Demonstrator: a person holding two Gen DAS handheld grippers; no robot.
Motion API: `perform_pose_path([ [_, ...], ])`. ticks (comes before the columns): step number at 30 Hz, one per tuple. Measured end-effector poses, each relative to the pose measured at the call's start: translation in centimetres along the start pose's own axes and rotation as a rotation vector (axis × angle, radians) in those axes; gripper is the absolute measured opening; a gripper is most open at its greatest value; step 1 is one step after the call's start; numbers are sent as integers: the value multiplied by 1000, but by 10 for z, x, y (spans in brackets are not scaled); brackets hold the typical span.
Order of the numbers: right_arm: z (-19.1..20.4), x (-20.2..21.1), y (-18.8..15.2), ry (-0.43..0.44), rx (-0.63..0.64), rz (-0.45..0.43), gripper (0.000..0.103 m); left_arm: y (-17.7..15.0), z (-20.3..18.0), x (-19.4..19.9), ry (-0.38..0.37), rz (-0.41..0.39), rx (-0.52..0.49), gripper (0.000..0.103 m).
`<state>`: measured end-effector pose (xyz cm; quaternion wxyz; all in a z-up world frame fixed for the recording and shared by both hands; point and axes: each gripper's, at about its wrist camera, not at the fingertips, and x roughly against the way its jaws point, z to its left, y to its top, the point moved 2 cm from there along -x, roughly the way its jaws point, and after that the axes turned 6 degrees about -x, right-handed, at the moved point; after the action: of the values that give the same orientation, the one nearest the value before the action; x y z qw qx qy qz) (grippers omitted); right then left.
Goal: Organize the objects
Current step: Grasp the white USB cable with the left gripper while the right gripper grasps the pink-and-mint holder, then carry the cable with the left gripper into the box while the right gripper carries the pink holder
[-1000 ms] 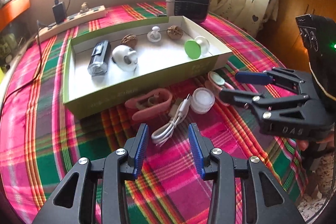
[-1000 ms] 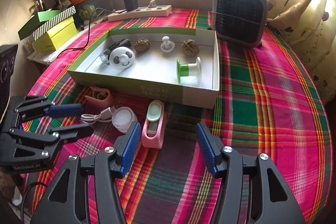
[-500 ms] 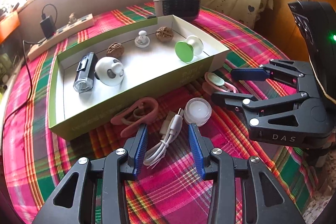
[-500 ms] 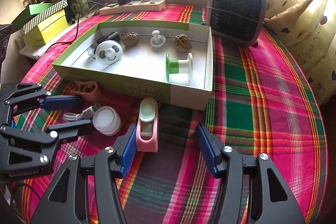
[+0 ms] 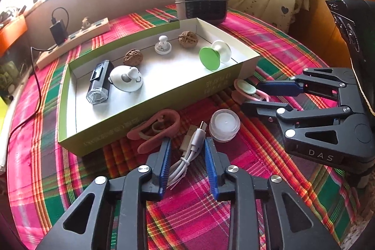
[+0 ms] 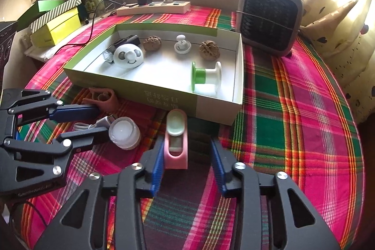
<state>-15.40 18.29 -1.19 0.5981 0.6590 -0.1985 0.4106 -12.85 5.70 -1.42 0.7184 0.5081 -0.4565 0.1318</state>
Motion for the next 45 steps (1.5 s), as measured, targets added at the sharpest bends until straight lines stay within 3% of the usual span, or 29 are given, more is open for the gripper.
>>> perform_pose_path([
  [9,1,1,-1,9,4,-1,19,-1,0,1,0,-2,6,17],
  [45,1,13,-3,13,-16,-25,18,-6,7,12,-17,-31,73,15],
])
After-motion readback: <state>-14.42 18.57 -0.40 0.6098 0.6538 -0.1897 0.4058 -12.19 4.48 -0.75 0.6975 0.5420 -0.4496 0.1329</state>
